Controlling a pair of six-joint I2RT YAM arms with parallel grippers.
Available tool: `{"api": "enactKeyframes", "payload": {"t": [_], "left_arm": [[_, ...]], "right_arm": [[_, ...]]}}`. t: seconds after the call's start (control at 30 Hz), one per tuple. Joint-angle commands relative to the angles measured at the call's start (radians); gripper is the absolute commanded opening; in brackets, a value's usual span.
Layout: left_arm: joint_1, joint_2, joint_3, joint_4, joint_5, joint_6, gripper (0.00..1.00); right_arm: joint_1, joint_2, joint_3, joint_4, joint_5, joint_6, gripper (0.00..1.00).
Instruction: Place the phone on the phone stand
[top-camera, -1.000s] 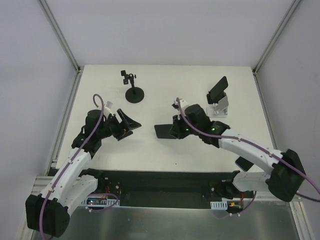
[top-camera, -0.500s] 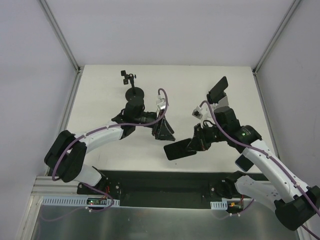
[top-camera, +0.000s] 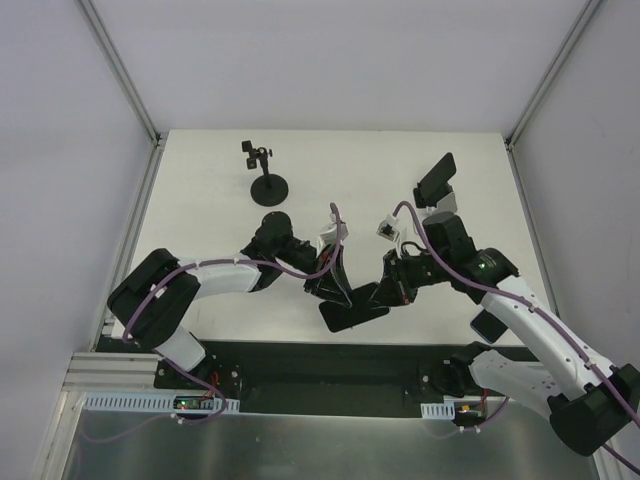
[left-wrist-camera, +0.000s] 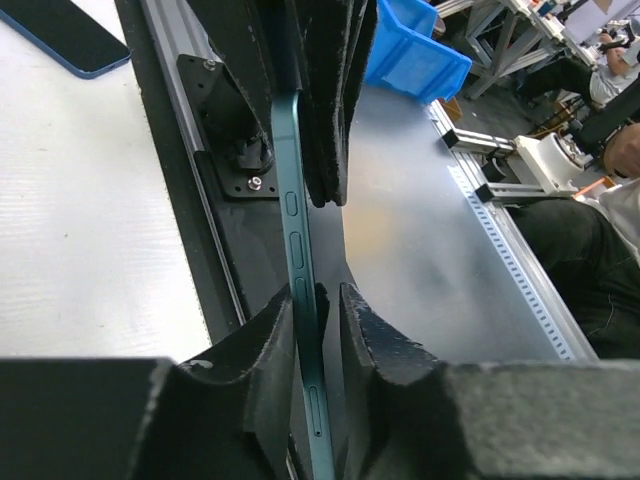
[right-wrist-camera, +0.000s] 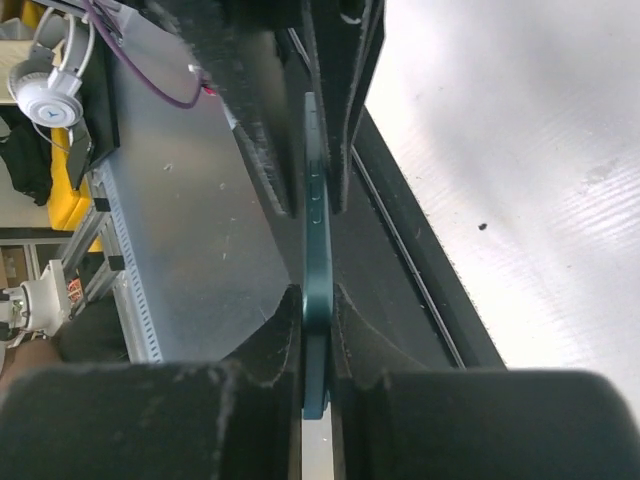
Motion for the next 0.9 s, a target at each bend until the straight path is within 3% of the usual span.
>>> {"api": "enactKeyframes", "payload": {"t": [0.0, 0.07, 0.13, 0.23, 0.3, 0.37, 0.5, 0.63, 0.73, 0.83, 0.87], "left_arm": [[-0.009, 0.023, 0.021, 0.17, 0.109, -0.027, 0.17], [-0.009, 0.034, 0.03, 0.173, 0.115, -0.033, 0.06], [-0.009, 0.031, 0.027, 0.211, 0.101, -0.056, 0.02], [-0.009, 0.005, 0.004, 0.276, 0.054, -0.083, 0.0], [-0.003, -0.015, 0.007, 0.268, 0.028, -0.076, 0.0], [0.004, -0.035, 0.009, 0.247, -0.004, -0.076, 0.0], [0.019, -0.08, -0.042, 0.285, -0.04, -0.079, 0.0], [0.048, -0.078, -0.042, 0.317, -0.035, -0.119, 0.0], [0.054, -0.068, -0.049, 0.345, -0.052, -0.142, 0.0], [0.059, -0.052, -0.019, 0.353, -0.046, -0.178, 0.0], [0.062, -0.054, -0.014, 0.346, -0.055, -0.18, 0.0]], "right_arm": [[-0.002, -0.033, 0.063, 0.124, 0.005, 0.022, 0.01], [-0.002, -0.027, 0.082, 0.128, 0.004, 0.024, 0.01], [0.0, -0.026, 0.085, 0.133, 0.023, 0.032, 0.01], [0.001, -0.053, 0.05, 0.162, 0.078, 0.073, 0.29], [0.0, -0.107, -0.036, 0.277, 0.085, 0.123, 0.52], [0.0, -0.145, -0.087, 0.358, 0.082, 0.177, 0.63], [0.0, -0.196, -0.15, 0.427, 0.091, 0.226, 0.69], [0.0, -0.198, -0.185, 0.48, 0.073, 0.254, 0.66], [0.001, -0.19, -0.219, 0.544, 0.057, 0.3, 0.56], [0.003, -0.182, -0.221, 0.588, 0.057, 0.32, 0.26], [0.004, -0.188, -0.221, 0.608, 0.069, 0.326, 0.01]]}}
